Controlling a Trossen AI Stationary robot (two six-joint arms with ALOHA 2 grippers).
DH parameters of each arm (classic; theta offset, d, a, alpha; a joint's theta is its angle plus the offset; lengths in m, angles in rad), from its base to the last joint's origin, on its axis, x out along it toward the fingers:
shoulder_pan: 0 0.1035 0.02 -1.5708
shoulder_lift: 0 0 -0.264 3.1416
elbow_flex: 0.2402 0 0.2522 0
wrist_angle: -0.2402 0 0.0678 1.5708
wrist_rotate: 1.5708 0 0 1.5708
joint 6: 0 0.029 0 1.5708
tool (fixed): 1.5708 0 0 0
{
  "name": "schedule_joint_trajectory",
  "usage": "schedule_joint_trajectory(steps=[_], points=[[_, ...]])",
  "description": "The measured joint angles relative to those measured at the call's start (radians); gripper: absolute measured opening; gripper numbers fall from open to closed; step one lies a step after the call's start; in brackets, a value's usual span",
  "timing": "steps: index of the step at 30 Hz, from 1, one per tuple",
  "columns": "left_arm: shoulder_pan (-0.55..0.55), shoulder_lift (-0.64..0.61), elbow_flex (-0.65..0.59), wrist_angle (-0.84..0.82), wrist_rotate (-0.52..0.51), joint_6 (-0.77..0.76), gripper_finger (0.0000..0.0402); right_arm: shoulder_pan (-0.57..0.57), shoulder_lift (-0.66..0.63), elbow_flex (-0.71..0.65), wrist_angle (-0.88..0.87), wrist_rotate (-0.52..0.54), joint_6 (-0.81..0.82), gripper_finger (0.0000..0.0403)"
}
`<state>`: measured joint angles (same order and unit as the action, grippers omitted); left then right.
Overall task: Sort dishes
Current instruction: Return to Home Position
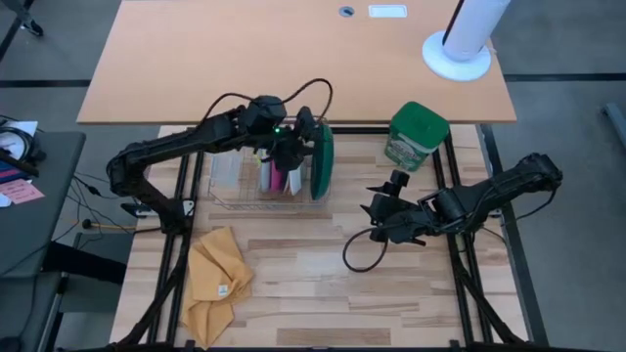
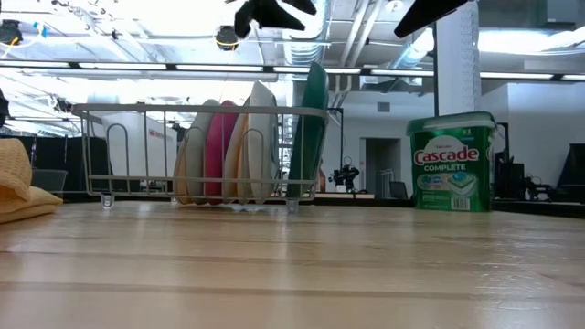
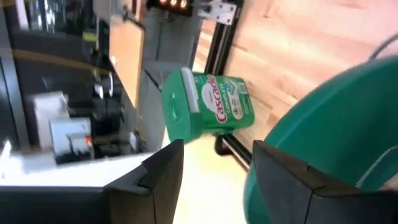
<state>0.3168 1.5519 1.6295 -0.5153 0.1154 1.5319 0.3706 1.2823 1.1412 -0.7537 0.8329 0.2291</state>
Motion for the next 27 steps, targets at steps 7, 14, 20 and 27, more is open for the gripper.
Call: schedule_joint_trajectory(steps=[7,14,20,27], points=[[-0.101,-0.066,0.000,-0.040,-0.059,-0.567,0.0185,0.003,0.000,0.000,-0.002,0.000,0.019,0.0225],[-0.176,-0.144,0.000,-0.123,-0.147,-1.005,0.0185,0.050,0.000,0.050,-0.002,-0.001,0.042,0.0226],[-0.217,-0.207,0.000,-0.220,-0.146,-1.155,0.0185,0.118,0.000,0.128,0.001,-0.001,0.043,0.0225],[-0.257,-0.279,0.000,-0.401,-0.147,-1.520,0.0185,0.206,0.000,0.164,-0.002,-0.001,0.117,0.0226]])
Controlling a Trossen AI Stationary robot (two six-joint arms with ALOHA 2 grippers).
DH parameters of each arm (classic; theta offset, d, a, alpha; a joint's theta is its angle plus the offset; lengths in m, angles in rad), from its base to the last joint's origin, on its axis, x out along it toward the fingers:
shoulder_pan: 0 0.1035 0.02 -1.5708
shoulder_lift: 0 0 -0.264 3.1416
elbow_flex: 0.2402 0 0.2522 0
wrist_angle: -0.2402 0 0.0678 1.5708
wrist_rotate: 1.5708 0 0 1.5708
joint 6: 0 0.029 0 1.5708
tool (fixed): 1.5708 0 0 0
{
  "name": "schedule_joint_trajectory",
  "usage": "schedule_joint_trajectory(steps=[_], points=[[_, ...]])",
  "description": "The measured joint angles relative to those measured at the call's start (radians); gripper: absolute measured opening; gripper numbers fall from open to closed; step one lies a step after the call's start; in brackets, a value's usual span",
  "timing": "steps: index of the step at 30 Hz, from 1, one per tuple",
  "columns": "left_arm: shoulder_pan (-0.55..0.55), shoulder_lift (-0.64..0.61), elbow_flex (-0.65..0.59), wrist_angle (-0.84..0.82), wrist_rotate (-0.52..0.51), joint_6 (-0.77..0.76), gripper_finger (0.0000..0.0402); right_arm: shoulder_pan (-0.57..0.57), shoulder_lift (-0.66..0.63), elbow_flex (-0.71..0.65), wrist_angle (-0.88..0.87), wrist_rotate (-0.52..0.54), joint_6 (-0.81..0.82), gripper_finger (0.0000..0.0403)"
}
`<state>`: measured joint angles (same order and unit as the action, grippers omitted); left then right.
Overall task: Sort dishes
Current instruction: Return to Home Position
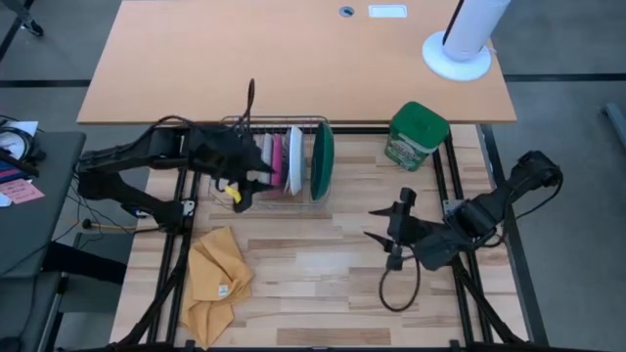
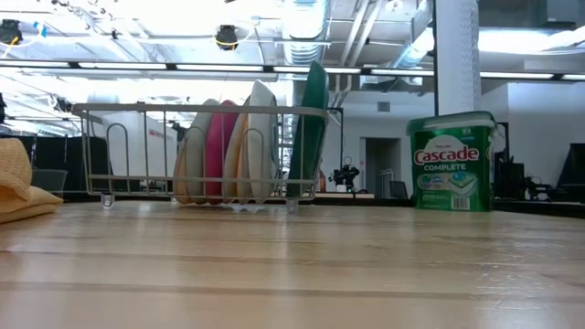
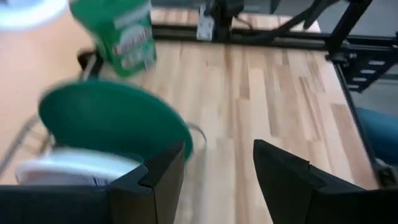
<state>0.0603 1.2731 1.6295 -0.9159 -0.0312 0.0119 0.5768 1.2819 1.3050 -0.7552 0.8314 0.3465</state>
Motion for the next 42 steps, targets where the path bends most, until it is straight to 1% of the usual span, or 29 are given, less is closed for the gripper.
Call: schedule_joint_trajectory(steps=[4,7,11,14,17,19,22,27,29,31,33,34,36,38,42], points=[[-0.049,-0.025,0.000,-0.082,-0.005,-0.066,0.0185,0.042,0.000,0.000,-0.021,-0.001,0.004,0.0225],[-0.097,-0.038,-0.001,-0.086,-0.058,-0.118,0.0185,0.063,0.000,0.000,-0.039,-0.002,0.032,0.0225],[-0.207,-0.055,-0.001,-0.086,-0.195,-0.161,0.0185,0.087,0.000,0.000,-0.041,-0.002,0.093,0.0225],[-0.305,-0.055,-0.002,-0.097,-0.320,-0.168,0.0185,0.099,0.000,0.000,-0.044,-0.003,0.096,0.0226],[-0.392,-0.066,-0.040,-0.067,-0.463,-0.176,0.0185,0.102,0.000,0.000,-0.056,-0.003,0.092,0.0226],[-0.436,-0.085,-0.093,-0.029,-0.562,-0.178,0.0185,0.097,0.000,0.000,-0.057,-0.003,0.091,0.0225],[-0.472,-0.130,-0.212,0.051,-0.687,-0.183,0.0185,0.087,0.000,0.000,-0.061,-0.003,0.091,0.0225],[-0.478,-0.240,-0.462,0.228,-0.827,-0.175,0.0185,0.076,0.000,0.000,-0.071,-0.003,0.091,0.0226],[-0.478,-0.282,-0.536,0.285,-0.887,-0.150,0.0185,0.075,0.000,0.000,-0.073,-0.002,0.090,0.0225],[-0.478,-0.326,-0.583,0.290,-0.949,-0.168,0.0185,0.073,0.000,0.000,-0.080,0.001,0.088,0.0226],[-0.478,-0.364,-0.615,0.283,-1.006,-0.219,0.0185,0.068,0.000,0.000,-0.083,0.001,0.087,0.0226],[-0.478,-0.384,-0.628,0.269,-1.024,-0.254,0.0185,0.066,0.000,0.000,-0.085,0.001,0.085,0.0225],[-0.477,-0.425,-0.652,0.232,-1.027,-0.314,0.0185,0.057,0.000,0.000,-0.083,0.003,0.045,0.0225],[-0.477,-0.460,-0.666,0.187,-1.015,-0.344,0.0185,0.049,0.000,0.000,-0.082,0.004,0.016,0.0225],[-0.477,-0.499,-0.668,0.091,-0.963,-0.400,0.0185,0.032,0.000,-0.001,-0.081,0.004,0.014,0.0225]])
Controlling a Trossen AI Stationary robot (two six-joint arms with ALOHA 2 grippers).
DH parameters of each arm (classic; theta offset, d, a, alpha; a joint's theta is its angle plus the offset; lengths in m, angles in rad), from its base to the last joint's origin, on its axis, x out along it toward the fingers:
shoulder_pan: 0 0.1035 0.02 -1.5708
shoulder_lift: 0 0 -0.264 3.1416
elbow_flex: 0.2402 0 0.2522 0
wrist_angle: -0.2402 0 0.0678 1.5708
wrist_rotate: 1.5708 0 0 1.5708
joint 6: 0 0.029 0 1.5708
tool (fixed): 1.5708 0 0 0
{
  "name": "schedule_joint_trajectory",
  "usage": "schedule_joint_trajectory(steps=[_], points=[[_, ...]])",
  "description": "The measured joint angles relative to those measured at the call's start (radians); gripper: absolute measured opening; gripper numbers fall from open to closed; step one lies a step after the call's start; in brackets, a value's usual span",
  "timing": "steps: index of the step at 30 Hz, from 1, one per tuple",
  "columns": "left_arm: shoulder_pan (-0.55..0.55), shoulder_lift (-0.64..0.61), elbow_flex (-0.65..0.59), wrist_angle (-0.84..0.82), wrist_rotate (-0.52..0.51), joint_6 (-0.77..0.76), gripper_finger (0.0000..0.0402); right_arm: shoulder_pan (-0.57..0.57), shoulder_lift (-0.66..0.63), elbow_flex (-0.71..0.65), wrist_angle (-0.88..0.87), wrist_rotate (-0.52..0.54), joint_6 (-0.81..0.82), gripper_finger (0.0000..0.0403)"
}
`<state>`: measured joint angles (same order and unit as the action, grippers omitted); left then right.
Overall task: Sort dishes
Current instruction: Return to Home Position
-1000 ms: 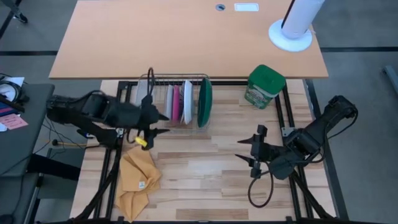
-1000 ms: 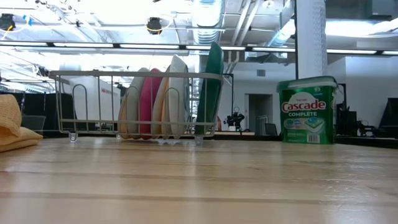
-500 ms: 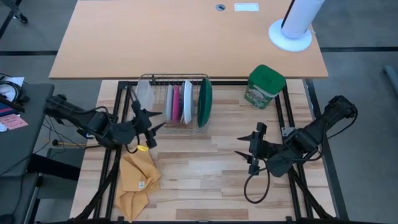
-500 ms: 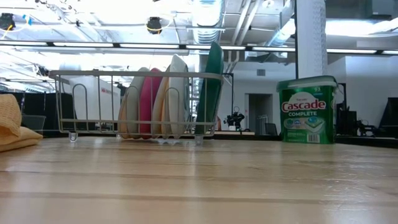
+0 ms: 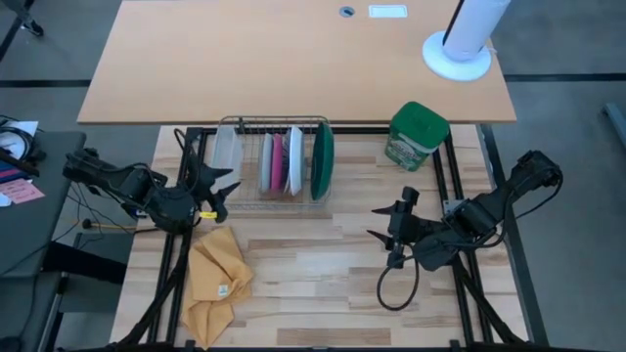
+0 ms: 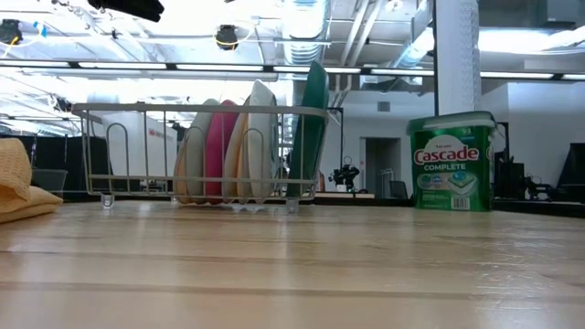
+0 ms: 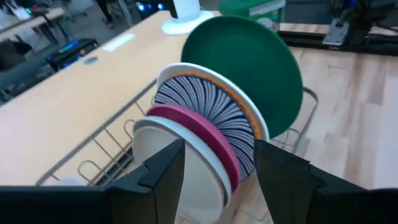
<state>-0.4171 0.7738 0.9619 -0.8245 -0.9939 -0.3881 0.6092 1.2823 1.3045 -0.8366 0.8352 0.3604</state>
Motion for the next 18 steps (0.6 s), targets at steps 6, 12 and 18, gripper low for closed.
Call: schedule_joint_trajectory(steps=[6,12,18], points=[[-0.003,-0.009,0.000,0.011,0.081,-0.079,0.0185,-0.010,0.000,-0.013,0.015,-0.009,0.151,0.0225],[-0.112,0.003,-0.159,0.296,0.184,0.016,0.0172,-0.003,0.000,-0.083,0.015,-0.063,0.160,0.0222],[-0.197,-0.002,-0.357,0.684,0.206,0.288,0.0099,0.026,0.000,-0.158,0.018,-0.047,0.141,0.0181]])
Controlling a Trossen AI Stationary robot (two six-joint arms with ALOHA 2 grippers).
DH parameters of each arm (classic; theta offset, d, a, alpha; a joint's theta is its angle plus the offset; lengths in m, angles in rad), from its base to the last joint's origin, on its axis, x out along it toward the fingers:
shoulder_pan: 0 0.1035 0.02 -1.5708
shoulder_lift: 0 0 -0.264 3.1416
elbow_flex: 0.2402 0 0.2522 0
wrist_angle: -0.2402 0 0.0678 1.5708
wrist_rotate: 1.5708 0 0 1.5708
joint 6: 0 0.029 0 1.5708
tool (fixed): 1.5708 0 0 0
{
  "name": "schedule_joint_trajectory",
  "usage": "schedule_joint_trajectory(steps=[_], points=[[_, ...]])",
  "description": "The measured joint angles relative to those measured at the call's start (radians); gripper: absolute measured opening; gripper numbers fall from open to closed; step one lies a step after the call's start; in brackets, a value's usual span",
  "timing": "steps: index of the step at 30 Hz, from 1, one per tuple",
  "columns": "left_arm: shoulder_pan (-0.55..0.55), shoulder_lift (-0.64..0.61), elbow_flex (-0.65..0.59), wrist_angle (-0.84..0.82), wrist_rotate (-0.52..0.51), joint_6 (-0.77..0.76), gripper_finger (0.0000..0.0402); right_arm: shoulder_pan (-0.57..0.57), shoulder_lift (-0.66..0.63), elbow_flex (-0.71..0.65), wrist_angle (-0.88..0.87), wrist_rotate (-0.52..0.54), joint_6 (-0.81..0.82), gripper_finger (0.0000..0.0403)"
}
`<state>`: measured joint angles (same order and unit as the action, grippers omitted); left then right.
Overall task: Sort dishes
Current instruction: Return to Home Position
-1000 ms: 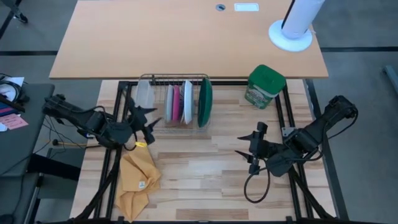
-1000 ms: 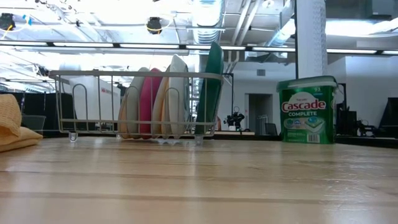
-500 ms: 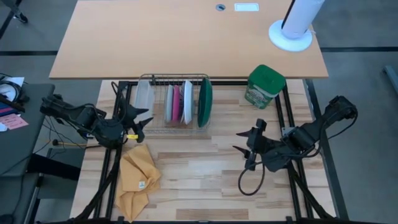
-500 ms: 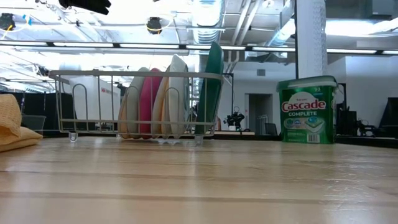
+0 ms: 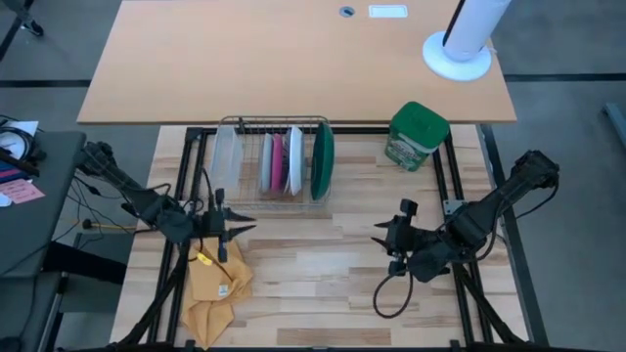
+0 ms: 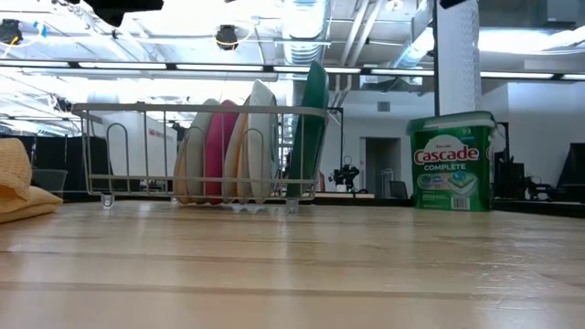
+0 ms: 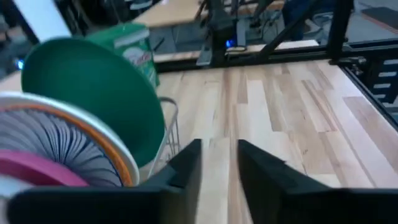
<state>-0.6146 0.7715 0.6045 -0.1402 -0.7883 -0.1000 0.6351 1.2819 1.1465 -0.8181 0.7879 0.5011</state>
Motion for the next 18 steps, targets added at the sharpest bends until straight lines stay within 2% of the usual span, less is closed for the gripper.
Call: schedule_joint_trajectory(steps=[5,7,12,18], points=[[-0.002,-0.060,-0.039,0.047,0.004,0.064,0.0013,0.020,-0.007,-0.015,0.000,0.003,-0.005,0.0110],[-0.002,-0.101,-0.066,0.051,0.032,0.066,0.0008,0.038,-0.012,-0.015,0.000,0.018,-0.023,0.0081],[0.000,-0.242,-0.198,0.111,0.058,0.062,0.0005,0.103,-0.022,-0.015,-0.016,0.147,-0.038,0.0015],[0.000,-0.435,-0.321,0.158,0.081,0.084,0.0001,0.184,-0.022,-0.015,-0.039,0.209,-0.008,0.0008]])
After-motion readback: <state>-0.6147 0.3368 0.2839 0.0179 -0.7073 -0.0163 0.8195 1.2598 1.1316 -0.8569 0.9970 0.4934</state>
